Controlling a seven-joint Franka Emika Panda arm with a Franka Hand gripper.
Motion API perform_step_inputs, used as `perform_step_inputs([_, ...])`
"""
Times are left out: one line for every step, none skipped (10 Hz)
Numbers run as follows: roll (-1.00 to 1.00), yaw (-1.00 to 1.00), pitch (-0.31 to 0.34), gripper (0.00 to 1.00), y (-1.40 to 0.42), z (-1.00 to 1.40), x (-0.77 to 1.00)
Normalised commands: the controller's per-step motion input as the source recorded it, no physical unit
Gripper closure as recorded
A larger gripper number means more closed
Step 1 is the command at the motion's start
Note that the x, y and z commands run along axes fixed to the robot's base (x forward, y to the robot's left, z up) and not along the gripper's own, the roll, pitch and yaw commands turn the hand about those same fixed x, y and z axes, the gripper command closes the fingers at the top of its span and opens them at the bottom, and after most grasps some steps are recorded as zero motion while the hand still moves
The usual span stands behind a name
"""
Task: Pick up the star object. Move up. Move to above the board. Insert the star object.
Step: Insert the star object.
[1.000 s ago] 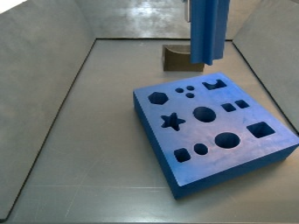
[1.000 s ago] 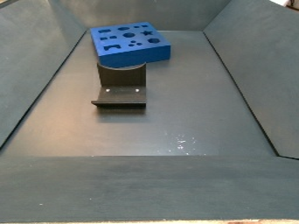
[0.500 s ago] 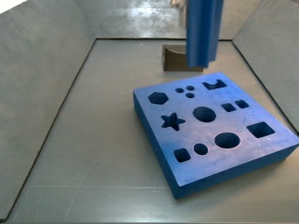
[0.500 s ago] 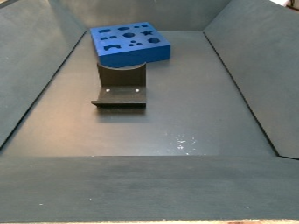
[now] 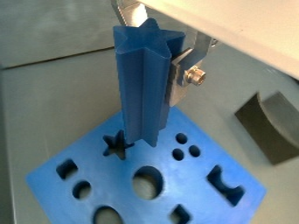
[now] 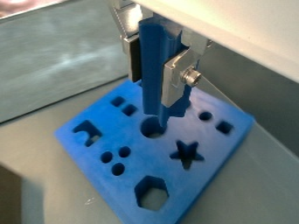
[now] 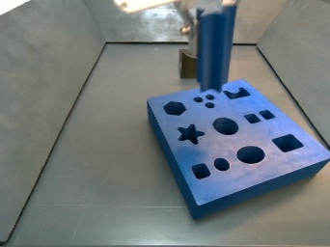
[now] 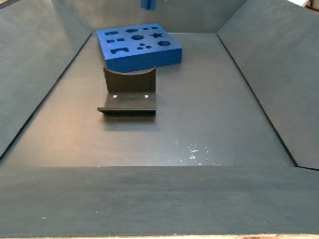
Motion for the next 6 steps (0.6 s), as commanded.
perform_step_inputs([0.29, -0.69, 0.131, 1.0, -0.3, -0.53, -0.21])
perform_step_inputs([0.0, -0.29, 0.0, 1.0, -0.02, -0.13, -0.2])
perform_step_inputs([0.0, 0.0, 0.0, 1.0, 0.02, 0.0, 0.0])
perform_step_inputs([0.0, 0.65, -0.1, 1.0, -0.17, -0.77, -0.03])
perform_step_inputs([0.16, 1.0, 0.103, 1.0, -0.13, -0.86, 0.0])
perform_step_inputs([0.13, 1.0, 0.143, 1.0, -0.11, -0.87, 0.0])
